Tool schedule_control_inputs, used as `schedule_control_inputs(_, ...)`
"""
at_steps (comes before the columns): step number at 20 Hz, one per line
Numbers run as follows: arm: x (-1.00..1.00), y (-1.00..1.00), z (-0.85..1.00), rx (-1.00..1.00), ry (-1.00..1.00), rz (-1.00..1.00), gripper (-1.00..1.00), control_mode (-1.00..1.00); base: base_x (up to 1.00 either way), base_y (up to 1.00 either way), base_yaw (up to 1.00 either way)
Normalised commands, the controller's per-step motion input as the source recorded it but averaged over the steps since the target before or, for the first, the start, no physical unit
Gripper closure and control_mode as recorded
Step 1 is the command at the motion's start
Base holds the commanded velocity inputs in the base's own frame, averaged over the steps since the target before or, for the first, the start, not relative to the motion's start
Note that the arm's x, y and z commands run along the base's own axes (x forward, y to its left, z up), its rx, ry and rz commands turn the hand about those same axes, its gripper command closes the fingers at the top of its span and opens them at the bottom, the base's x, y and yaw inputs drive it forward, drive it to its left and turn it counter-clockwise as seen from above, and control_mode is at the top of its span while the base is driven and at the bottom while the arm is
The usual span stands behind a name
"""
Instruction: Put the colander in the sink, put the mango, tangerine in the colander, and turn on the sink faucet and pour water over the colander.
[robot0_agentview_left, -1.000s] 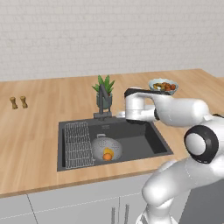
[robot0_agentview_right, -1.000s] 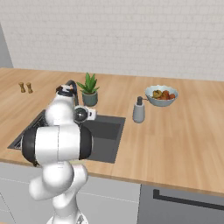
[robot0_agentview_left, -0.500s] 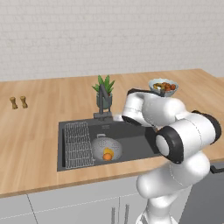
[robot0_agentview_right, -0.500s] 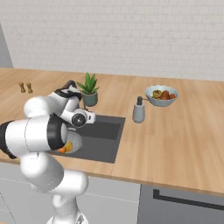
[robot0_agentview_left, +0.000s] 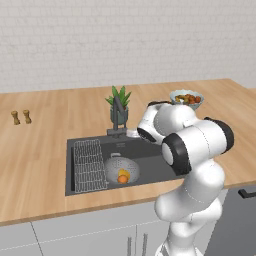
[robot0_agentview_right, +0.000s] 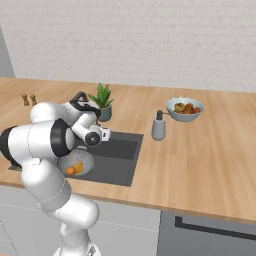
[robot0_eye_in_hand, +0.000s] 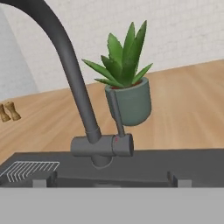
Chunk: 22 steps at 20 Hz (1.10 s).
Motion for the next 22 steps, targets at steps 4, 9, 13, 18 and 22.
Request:
schedule_control_inputs(4,0.24,-0.02,0.14,0.04,-0.01,0.0,-1.0,-1.0,0.0,0.0,0.0)
schedule_control_inputs(9,0.09,-0.08,0.14,0.04,-0.08,0.0,-1.0,-1.0,0.0,0.0,0.0)
schedule_control_inputs(13,0.03,-0.11,0.03,0.03,-0.08,0.0,-1.0,-1.0,0.0,0.0,0.0)
schedule_control_inputs(18,0.0,-0.08,0.0,0.0,-0.06,0.0,-1.0,-1.0,0.0,0.0,0.0)
schedule_control_inputs(22,0.06,-0.01,0.0,0.0,-0.03,0.0,-1.0,-1.0,0.0,0.0,0.0)
